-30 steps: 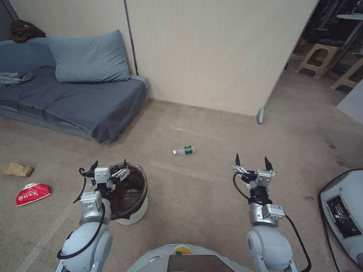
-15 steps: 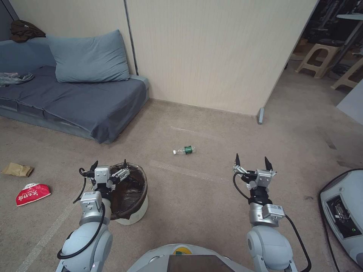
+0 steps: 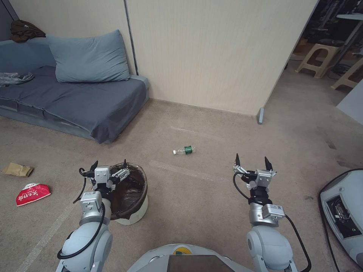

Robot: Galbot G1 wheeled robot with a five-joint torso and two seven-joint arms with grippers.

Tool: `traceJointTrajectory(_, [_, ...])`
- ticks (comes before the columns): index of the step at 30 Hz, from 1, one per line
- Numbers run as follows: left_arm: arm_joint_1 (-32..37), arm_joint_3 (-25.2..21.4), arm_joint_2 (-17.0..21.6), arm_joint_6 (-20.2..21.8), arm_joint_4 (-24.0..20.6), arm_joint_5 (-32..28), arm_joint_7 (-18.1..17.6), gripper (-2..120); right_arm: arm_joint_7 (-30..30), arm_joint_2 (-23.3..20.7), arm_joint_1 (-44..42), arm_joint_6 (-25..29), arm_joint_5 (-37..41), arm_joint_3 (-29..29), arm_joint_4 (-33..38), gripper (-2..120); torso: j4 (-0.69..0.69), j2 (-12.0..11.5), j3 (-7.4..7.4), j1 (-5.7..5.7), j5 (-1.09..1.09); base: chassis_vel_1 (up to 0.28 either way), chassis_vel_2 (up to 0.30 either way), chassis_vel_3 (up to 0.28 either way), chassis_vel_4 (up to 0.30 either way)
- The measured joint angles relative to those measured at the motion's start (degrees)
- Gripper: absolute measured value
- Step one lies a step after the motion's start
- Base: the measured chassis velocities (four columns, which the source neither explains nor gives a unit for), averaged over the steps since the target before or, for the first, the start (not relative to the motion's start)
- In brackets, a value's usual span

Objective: Pick up the trash bin, then pick up the garbage from the floor and place it into the trash bin.

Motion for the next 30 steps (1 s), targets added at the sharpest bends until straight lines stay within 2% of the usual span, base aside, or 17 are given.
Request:
traceJointTrajectory(9, [-0.41, -0.43, 0.28, 1.05, 0.08, -0.63, -0.27, 100, 0.0, 0.0, 0.0, 0.0, 0.0, 0.0, 0.0, 100, 0.01, 0.0, 0.0, 0.0, 0.0, 0.0, 0.0, 0.0, 0.0])
traceJointTrajectory(12, [-1.4, -1.5, 1.05, 3.4, 0.33, -2.05, -1.06, 100, 0.0, 0.0, 0.0, 0.0, 0.0, 0.0, 0.0, 100, 0.0, 0.0, 0.0, 0.0, 0.0, 0.0, 0.0, 0.0, 0.0])
traceJointTrajectory(15, [-4.31, -4.51, 3.17, 10.21, 1.05, -6.29, -3.32, 100, 0.0, 0.0, 0.0, 0.0, 0.0, 0.0, 0.0, 100, 0.0, 0.0, 0.0, 0.0, -0.01, 0.0, 0.0, 0.0, 0.0])
traceJointTrajectory(16, [-4.31, -4.51, 3.17, 10.21, 1.05, -6.29, -3.32, 100, 0.0, 0.0, 0.0, 0.0, 0.0, 0.0, 0.0, 100, 0.0, 0.0, 0.0, 0.0, -0.01, 0.0, 0.0, 0.0, 0.0])
traceJointTrajectory(19, [-6.88, -7.14, 5.03, 16.31, 1.69, -10.05, -5.33, 100, 0.0, 0.0, 0.0, 0.0, 0.0, 0.0, 0.0, 100, 0.0, 0.0, 0.0, 0.0, -0.01, 0.0, 0.0, 0.0, 0.0])
traceJointTrajectory(20, [-6.88, -7.14, 5.03, 16.31, 1.69, -10.05, -5.33, 100, 0.0, 0.0, 0.0, 0.0, 0.0, 0.0, 0.0, 100, 0.0, 0.0, 0.0, 0.0, -0.01, 0.0, 0.0, 0.0, 0.0])
traceJointTrajectory(22, [-8.82, -9.14, 6.48, 20.9, 2.17, -12.9, -6.83, 100, 0.0, 0.0, 0.0, 0.0, 0.0, 0.0, 0.0, 100, 0.0, 0.0, 0.0, 0.0, -0.02, 0.0, 0.0, 0.0, 0.0])
traceJointTrajectory(30, [-10.13, -12.67, 8.42, 23.08, 4.36, -16.56, -8.13, 100, -0.03, 0.0, 0.0, 0.0, 0.01, 0.0, 0.0, 100, 0.02, 0.0, 0.0, 0.0, -0.01, 0.0, 0.0, 0.0, 0.0])
